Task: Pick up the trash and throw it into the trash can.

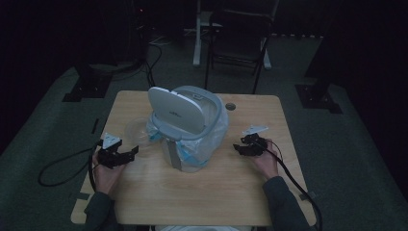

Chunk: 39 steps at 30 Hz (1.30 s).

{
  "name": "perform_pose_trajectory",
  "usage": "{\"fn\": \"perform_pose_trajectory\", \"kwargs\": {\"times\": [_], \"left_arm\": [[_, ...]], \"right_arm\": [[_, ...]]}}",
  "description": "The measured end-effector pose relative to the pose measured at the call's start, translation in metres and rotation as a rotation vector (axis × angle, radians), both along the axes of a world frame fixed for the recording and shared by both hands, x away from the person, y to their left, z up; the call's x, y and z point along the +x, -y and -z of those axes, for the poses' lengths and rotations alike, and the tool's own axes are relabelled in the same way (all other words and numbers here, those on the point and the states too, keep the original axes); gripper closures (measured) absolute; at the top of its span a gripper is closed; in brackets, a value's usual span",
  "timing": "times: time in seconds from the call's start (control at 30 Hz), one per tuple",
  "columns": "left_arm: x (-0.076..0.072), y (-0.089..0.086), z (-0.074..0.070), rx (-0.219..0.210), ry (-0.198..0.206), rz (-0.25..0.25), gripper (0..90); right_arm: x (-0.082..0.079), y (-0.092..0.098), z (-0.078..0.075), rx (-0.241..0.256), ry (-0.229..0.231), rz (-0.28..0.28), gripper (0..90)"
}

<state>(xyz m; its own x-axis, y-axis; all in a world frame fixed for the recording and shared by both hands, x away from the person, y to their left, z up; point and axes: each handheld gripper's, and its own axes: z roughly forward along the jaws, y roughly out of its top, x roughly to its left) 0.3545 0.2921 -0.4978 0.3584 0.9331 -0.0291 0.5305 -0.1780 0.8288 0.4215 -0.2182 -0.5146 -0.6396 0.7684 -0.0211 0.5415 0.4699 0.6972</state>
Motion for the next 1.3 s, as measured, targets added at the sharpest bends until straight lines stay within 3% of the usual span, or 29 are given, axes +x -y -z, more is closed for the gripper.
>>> {"fn": "perform_pose_trajectory", "kwargs": {"times": [0.23,0.27,0.57,0.63,0.83,1.07,1.23,1.3], "left_arm": [[0.018,-0.007,-0.014,-0.016,0.01,-0.011,21.9],[0.029,-0.008,-0.017,-0.015,-0.002,-0.02,21.0],[0.044,-0.008,-0.009,-0.013,-0.052,-0.029,20.8],[0.044,-0.006,-0.005,0.008,-0.063,-0.035,20.7],[0.036,-0.008,-0.001,-0.018,-0.057,-0.034,20.6],[0.02,-0.008,0.006,-0.008,-0.059,0.017,20.7],[0.01,-0.005,0.014,0.037,-0.077,0.061,20.8],[0.002,-0.003,0.016,0.043,-0.059,0.079,22.3]], "right_arm": [[0.001,0.003,0.006,0.005,-0.009,0.016,50.1],[0.001,0.002,0.01,-0.002,-0.019,0.017,50.1],[0.001,0.007,0.021,-0.002,-0.048,0.027,50.1],[0.0,0.008,0.021,0.001,-0.047,0.028,50.1],[0.0,0.007,0.021,0.001,-0.045,0.028,49.7],[0.0,0.007,0.022,0.004,-0.042,0.028,49.4],[0.0,0.007,0.022,0.004,-0.041,0.027,49.4],[-0.001,0.007,0.022,0.005,-0.041,0.028,49.4]]}}
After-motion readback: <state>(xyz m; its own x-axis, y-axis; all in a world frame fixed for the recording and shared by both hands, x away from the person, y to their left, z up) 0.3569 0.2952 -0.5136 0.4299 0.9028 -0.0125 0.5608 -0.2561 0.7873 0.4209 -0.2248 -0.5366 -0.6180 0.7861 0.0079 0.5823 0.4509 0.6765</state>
